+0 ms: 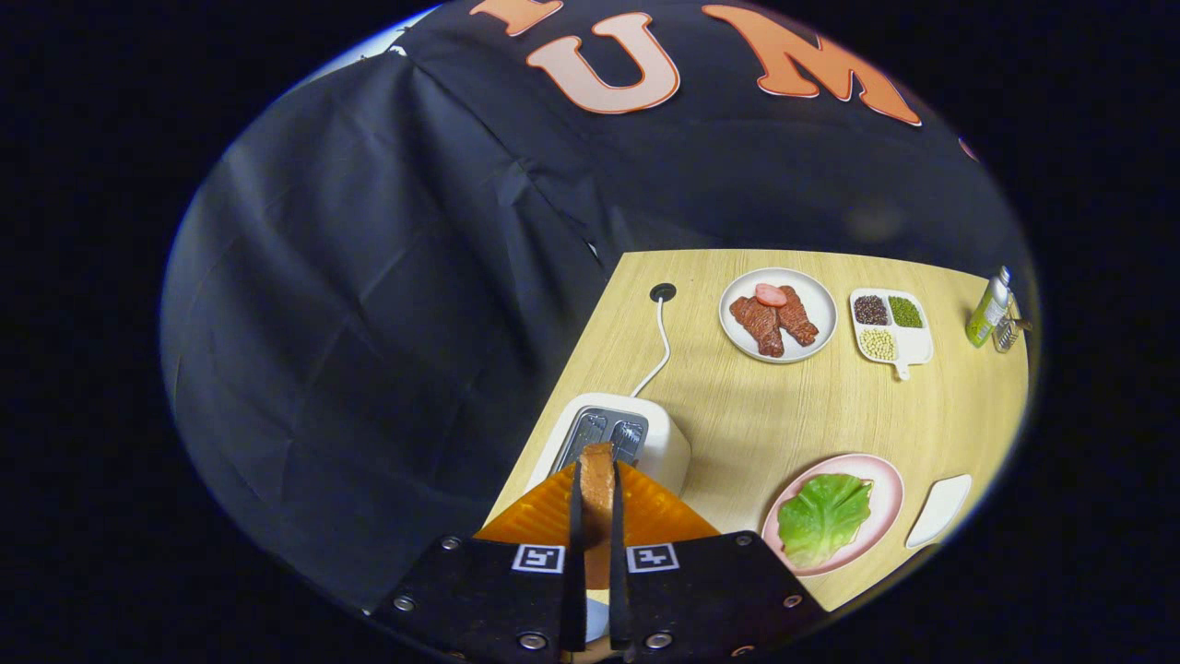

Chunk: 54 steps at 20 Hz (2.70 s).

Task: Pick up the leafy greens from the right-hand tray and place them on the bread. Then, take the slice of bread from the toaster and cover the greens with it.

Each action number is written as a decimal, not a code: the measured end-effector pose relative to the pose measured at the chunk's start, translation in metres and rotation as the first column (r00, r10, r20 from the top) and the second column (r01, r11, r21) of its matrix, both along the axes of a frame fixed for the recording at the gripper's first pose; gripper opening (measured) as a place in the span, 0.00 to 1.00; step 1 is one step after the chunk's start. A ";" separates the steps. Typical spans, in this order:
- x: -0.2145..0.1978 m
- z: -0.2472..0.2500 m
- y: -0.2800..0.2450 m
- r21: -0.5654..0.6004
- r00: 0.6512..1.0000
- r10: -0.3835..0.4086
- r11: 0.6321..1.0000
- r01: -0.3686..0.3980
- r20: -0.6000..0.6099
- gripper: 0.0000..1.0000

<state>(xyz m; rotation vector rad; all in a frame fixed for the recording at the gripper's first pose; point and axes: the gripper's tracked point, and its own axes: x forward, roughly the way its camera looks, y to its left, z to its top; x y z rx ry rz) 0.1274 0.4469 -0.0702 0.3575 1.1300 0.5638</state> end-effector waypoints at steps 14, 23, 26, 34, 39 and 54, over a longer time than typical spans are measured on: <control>-0.024 -0.016 -0.121 0.152 0.988 -0.154 0.976 0.154 -0.009 0.10; -0.036 -0.083 -0.163 0.229 0.974 -0.204 0.948 0.221 -0.094 0.10; -0.038 -0.105 -0.175 0.244 0.969 -0.220 0.939 0.242 -0.115 0.10; -0.039 -0.166 -0.187 0.247 0.957 -0.237 0.930 0.273 -0.167 0.10; -0.044 -0.199 -0.191 0.227 0.954 -0.236 0.934 0.275 -0.186 0.10; -0.036 -0.233 -0.244 0.003 0.965 -0.248 0.969 0.248 0.081 0.41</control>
